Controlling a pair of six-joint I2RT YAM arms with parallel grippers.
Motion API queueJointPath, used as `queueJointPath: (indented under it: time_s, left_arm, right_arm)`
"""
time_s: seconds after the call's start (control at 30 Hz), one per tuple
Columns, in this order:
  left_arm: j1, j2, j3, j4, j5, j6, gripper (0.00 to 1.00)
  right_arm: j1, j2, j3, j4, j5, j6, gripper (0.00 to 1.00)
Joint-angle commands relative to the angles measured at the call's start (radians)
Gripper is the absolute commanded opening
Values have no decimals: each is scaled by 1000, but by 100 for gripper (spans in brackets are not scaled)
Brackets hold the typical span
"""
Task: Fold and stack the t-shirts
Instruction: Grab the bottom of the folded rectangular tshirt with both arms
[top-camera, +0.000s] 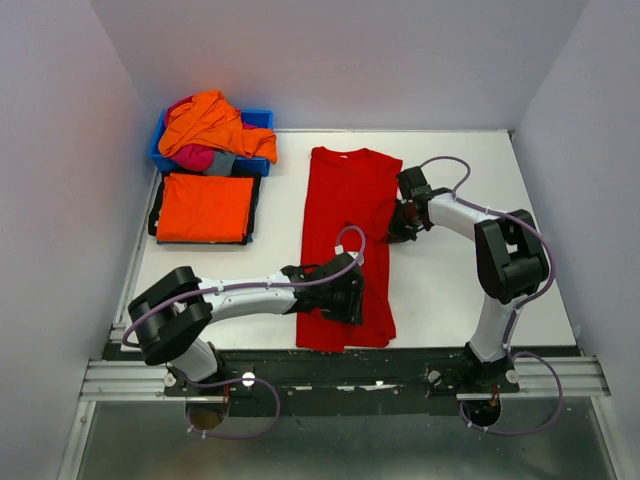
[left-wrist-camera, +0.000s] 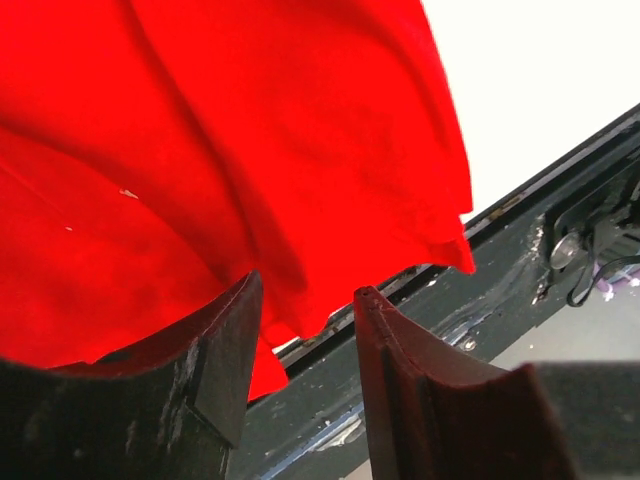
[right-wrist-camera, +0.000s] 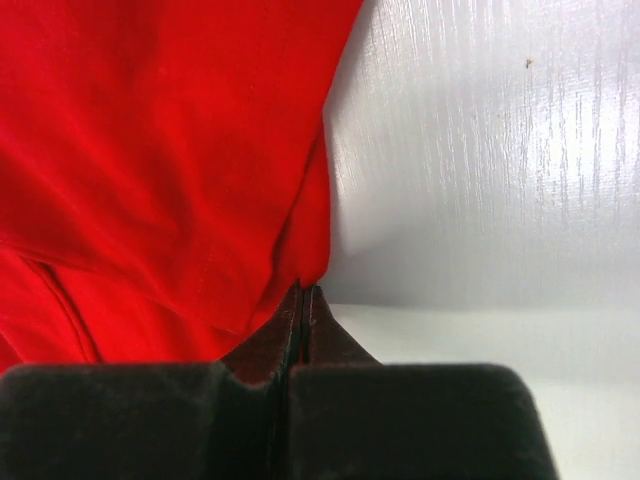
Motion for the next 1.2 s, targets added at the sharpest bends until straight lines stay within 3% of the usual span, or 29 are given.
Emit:
queueJointPath:
  time_s: [0.0, 0.23, 0.3, 0.47, 0.9, 0.97, 1.03, 1.1, 1.17]
  left_arm:
    - [-23, 52, -14, 0, -21, -24, 53]
    - [-30, 118, -14, 27, -8, -41, 51]
    - [-33, 134, -14, 38, -10, -44, 41]
    - [-35, 164, -19, 56, 1, -32, 0]
    - [-47, 158, -77, 92, 25, -43, 0]
    - [-47, 146, -68, 89, 31, -38, 2]
    - [-47, 122, -54, 92, 34, -34, 17]
    - [-47, 94, -30, 84, 27, -21, 30]
    - [-46, 75, 17, 55, 10, 2, 36]
  right_arm:
    - [-12, 31, 29, 1, 8, -14, 1]
    - [-12, 25, 40, -5, 5, -23, 1]
    - [-14, 27, 46, -10, 10, -28, 1]
    - [-17, 33, 81, -31, 19, -41, 1]
    - [-98, 136, 241, -119, 22, -89, 2]
    - [-100, 126, 229, -117, -14, -84, 21]
    - [-100, 79, 168, -73, -59, -80, 37]
    - [-100, 15, 97, -42, -71, -83, 41]
    - [-100, -56, 28, -31, -79, -89, 45]
